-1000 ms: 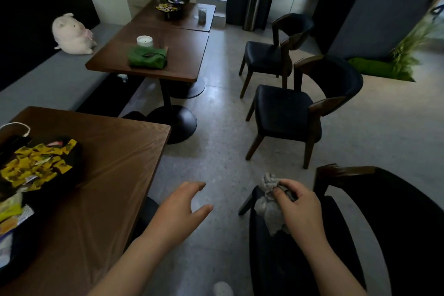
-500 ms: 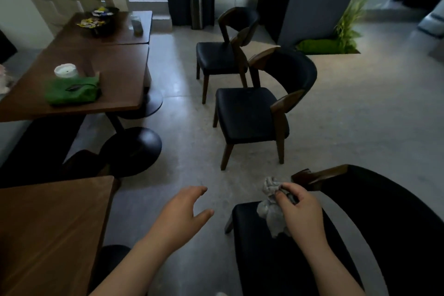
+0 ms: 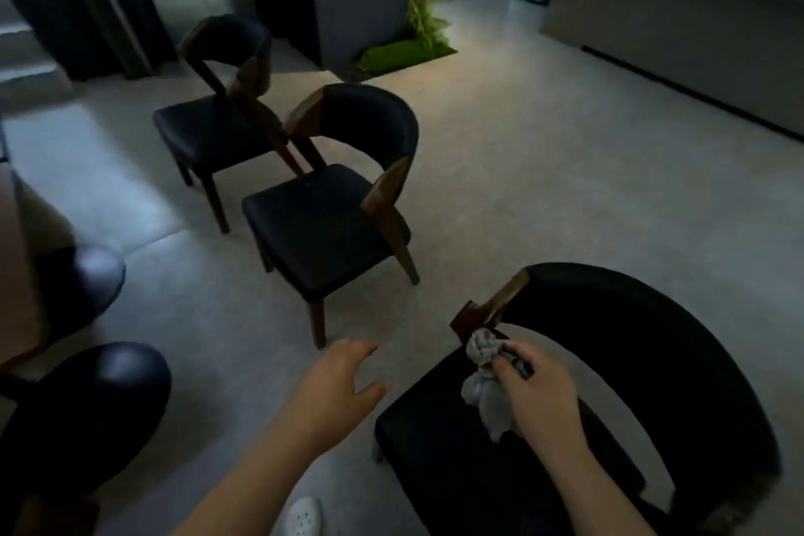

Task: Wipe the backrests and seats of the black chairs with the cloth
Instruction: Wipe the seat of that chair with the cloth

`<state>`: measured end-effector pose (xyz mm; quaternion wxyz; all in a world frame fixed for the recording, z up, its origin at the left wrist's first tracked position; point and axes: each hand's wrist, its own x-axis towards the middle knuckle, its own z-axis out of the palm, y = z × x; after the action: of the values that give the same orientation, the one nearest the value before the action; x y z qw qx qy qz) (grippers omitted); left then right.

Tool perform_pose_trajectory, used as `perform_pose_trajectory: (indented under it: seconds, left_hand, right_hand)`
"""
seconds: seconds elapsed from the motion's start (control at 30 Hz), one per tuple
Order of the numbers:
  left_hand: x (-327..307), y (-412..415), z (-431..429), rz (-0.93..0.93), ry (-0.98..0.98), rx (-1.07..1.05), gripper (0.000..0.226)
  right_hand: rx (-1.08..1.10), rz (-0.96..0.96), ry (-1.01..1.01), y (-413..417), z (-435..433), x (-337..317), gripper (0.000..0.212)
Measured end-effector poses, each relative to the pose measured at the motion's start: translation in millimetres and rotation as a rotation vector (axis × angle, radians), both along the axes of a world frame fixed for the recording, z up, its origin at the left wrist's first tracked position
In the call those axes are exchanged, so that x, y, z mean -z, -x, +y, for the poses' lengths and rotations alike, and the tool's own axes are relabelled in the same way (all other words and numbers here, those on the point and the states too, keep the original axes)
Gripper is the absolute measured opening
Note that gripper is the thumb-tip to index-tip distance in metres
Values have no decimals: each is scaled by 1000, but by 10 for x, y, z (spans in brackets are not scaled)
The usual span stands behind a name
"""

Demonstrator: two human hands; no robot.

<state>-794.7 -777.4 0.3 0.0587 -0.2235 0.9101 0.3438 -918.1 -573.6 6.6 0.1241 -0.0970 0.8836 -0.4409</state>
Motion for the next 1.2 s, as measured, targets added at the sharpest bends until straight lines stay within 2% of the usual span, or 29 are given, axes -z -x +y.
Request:
perform_pose_trajectory:
  seconds: [0.23, 0.5, 0.77, 1.0, 1.2]
  left_hand:
    - [-10, 589, -451, 15, -35, 368, 52]
    - [-24, 1355, 20, -22, -73, 729, 56]
    - [-3, 1982, 469, -68, 10, 954, 59]
    - [29, 2310, 743, -98, 9, 1117, 59]
    - [62, 2703, 860, -91, -8, 1302, 59]
  right_hand:
    - [350, -22, -6, -276, -172, -84, 18]
    - [774, -107, -47, -399, 334, 66, 17]
    - [916, -136, 107, -293, 673, 247, 17]
    - [1093, -126, 146, -245, 743, 240, 20]
    - [1254, -114, 97, -164, 464, 291, 17]
